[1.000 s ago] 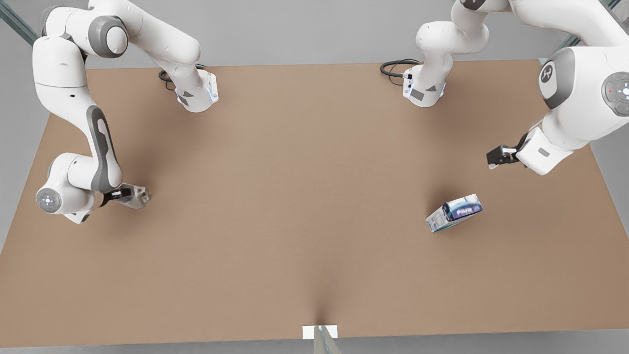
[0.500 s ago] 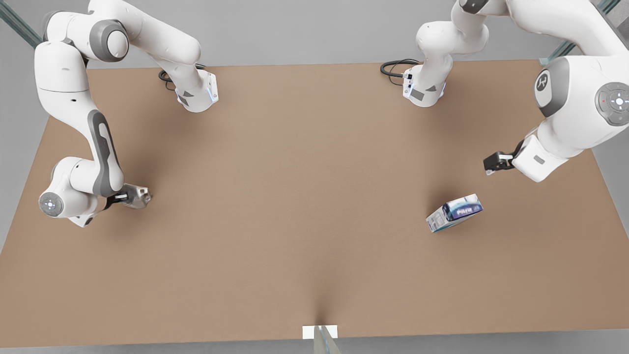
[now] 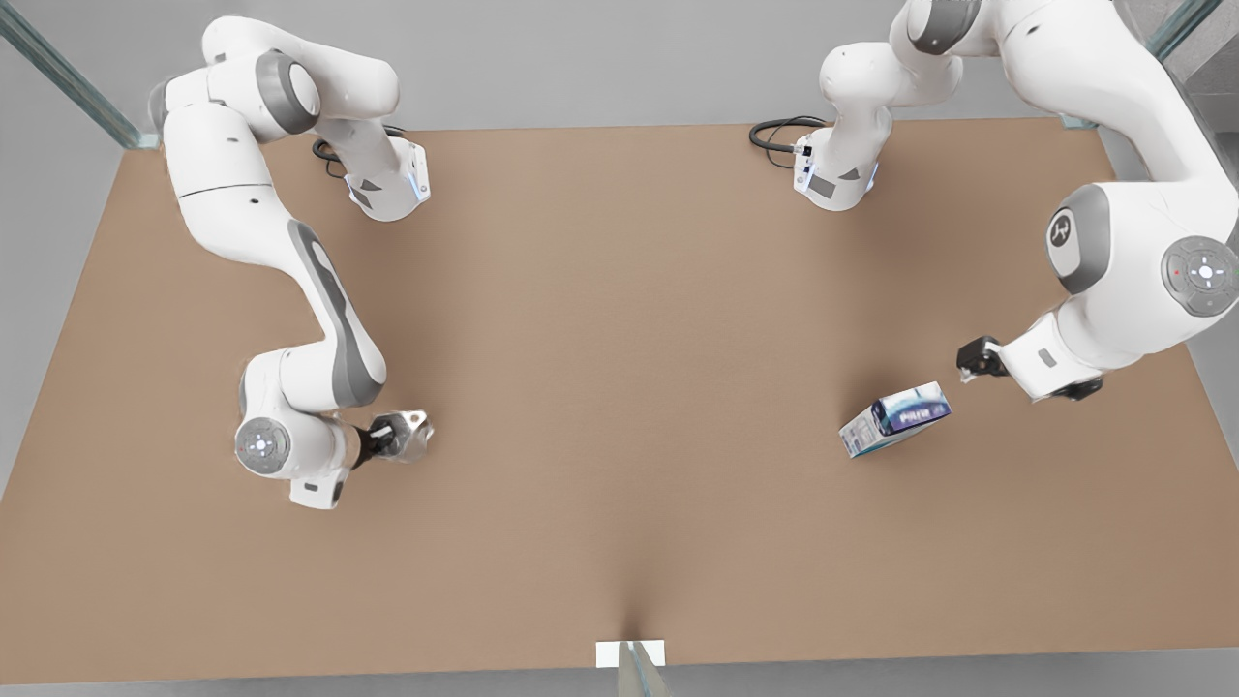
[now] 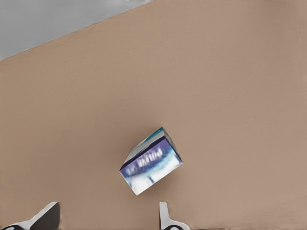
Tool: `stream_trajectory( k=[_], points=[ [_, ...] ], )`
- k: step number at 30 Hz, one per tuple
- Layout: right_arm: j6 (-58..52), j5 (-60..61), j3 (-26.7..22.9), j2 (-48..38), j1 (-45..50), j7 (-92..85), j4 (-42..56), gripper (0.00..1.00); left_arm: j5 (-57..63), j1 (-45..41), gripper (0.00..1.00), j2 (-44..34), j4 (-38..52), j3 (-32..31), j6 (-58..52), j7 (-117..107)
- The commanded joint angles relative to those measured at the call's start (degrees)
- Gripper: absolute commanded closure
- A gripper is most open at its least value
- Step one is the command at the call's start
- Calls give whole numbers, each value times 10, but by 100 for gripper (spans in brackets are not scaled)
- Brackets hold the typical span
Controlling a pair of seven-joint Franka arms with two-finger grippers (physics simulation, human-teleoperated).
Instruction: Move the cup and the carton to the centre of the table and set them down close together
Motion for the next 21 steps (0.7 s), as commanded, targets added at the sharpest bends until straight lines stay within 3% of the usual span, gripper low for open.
stream_trajectory(
  k=[1, 2, 5, 9, 13, 14, 18, 21],
  points=[
    [0, 4, -15, 16, 32, 1, 27, 79, -1, 0, 0, -1, 7, 0, 0, 32],
    [0, 42, -49, 42, 93, 1, 73, 79, 0, 1, 0, -3, 10, 3, -1, 71],
    [0, 267, -263, 120, 329, 8, 183, 79, 2, 10, 1, -5, 15, 2, 8, 305],
    [8, 324, -293, 211, 385, 112, 292, 79, -24, 5, 0, -7, 16, -11, 39, 628],
    [58, 325, -312, 231, 388, 117, 313, 72, -28, 10, 0, 14, 5, -17, 43, 621],
    [58, 325, -313, 236, 388, 117, 317, 66, -26, 16, 0, 15, 3, -16, 44, 571],
    [82, 325, -313, 249, 387, 117, 331, 0, -22, 20, 0, 42, 26, -11, 53, 469],
    [83, 325, -313, 249, 387, 117, 332, 0, -25, -31, 0, 23, 10, -12, 48, 477]
  ],
)
